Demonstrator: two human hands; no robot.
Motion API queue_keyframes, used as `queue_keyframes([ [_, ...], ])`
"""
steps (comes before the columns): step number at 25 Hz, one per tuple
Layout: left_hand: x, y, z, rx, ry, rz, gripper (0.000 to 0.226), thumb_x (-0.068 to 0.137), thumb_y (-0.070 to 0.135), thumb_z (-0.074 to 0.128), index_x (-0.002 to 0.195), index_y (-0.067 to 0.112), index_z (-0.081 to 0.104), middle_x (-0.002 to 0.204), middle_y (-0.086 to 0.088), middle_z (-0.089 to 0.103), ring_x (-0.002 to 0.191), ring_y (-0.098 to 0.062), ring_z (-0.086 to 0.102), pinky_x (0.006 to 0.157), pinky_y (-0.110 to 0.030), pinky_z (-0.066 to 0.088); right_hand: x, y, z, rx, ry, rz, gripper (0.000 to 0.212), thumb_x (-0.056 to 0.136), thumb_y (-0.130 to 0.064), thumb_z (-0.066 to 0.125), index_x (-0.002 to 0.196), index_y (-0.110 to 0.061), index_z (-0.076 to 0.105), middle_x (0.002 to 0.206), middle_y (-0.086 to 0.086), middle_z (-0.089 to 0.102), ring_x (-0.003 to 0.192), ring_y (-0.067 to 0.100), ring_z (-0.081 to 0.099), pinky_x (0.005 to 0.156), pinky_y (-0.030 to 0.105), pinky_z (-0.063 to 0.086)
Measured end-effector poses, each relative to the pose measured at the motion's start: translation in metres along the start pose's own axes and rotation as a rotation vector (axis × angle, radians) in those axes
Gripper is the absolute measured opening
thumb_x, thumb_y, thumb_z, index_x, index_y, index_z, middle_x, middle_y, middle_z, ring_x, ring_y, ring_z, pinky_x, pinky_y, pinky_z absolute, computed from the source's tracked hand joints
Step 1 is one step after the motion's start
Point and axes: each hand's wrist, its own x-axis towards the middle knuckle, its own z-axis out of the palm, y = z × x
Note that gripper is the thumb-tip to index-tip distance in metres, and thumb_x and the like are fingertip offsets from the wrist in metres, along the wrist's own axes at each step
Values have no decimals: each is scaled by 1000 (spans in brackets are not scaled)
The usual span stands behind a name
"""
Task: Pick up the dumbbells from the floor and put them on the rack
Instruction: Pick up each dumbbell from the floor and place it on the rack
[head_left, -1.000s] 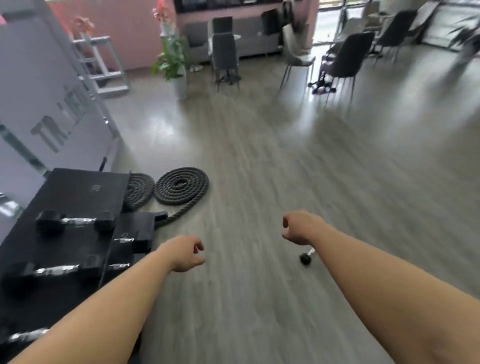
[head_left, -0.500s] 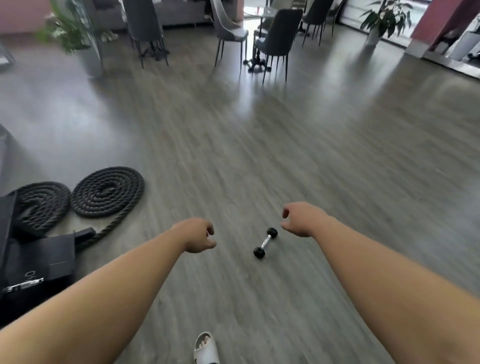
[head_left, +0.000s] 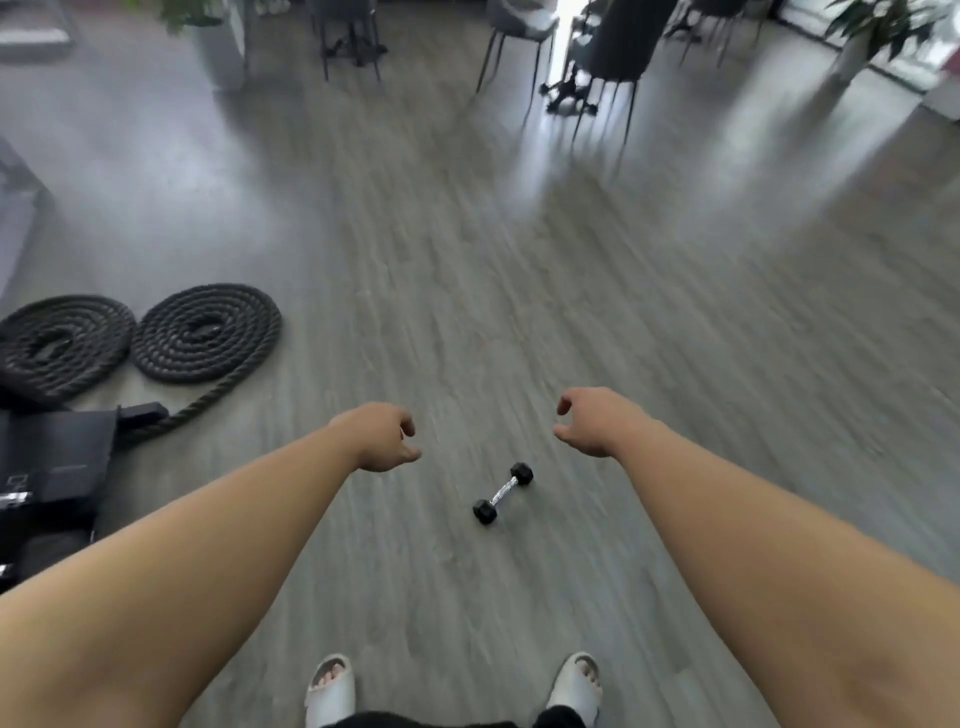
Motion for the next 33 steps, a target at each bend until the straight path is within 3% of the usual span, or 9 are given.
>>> queue_keyframes([
  [7, 22, 69, 72, -274, -12, -174, 49, 85, 56, 67, 126, 29, 63, 123, 11, 67, 106, -13, 62, 93, -35, 52, 76, 66, 13, -146, -179, -150, 46, 92, -41, 59, 136, -26, 56, 134, 4, 62, 119, 27, 60, 86, 37, 47],
  [10, 33, 52, 83, -292, -5, -260, 51, 83, 60, 65, 126, 32, 64, 123, 14, 68, 110, -12, 63, 85, -31, 49, 119, 65, 7, -218, -225, -194, 47, 92, -43, 57, 136, -27, 55, 134, 3, 62, 117, 27, 61, 88, 38, 50],
  [15, 68, 4, 86, -353, -63, -402, 55, 82, 62, 67, 126, 29, 64, 123, 10, 70, 113, -16, 64, 97, -36, 51, 193, 62, 1, -195, -256, -204, 46, 93, -42, 58, 136, -25, 56, 123, 2, 66, 105, 24, 63, 79, 36, 50],
  [19, 123, 2, 105, -432, -135, -461, 54, 83, 61, 66, 127, 30, 64, 122, 10, 70, 114, -16, 63, 96, -34, 50, 261, 62, 28, -188, -349, -215, 44, 93, -42, 58, 133, -24, 57, 113, 0, 69, 98, 21, 64, 84, 38, 56],
  [23, 203, 6, 170, -619, -148, -572, 51, 85, 53, 70, 126, 23, 64, 118, 4, 71, 111, -19, 64, 95, -32, 50, 356, 66, 104, -126, -434, -253, 45, 94, -39, 61, 133, -18, 58, 108, 6, 70, 91, 22, 63, 79, 34, 51],
  [27, 295, 20, 285, -873, -129, -765, 56, 82, 52, 76, 127, 22, 62, 115, 1, 71, 108, -20, 64, 88, -30, 47, 464, 89, 228, -94, -531, -191, 50, 93, -40, 64, 136, -15, 54, 102, 7, 68, 97, 26, 63, 79, 34, 49],
  [30, 361, 37, 373, -1021, -163, -822, 69, 76, 59, 78, 132, 25, 58, 114, 4, 68, 106, -17, 64, 83, -29, 44, 526, 116, 313, -133, -561, -153, 53, 94, -39, 64, 139, -15, 51, 105, 7, 63, 90, 26, 60, 75, 32, 45],
  [33, 428, 37, 458, -1127, -180, -858, 92, 67, 67, 82, 142, 25, 50, 127, -1, 63, 116, -20, 60, 92, -31, 44, 582, 142, 403, -110, -552, -110, 56, 94, -39, 65, 142, -14, 50, 117, 13, 65, 104, 32, 61, 81, 33, 45],
])
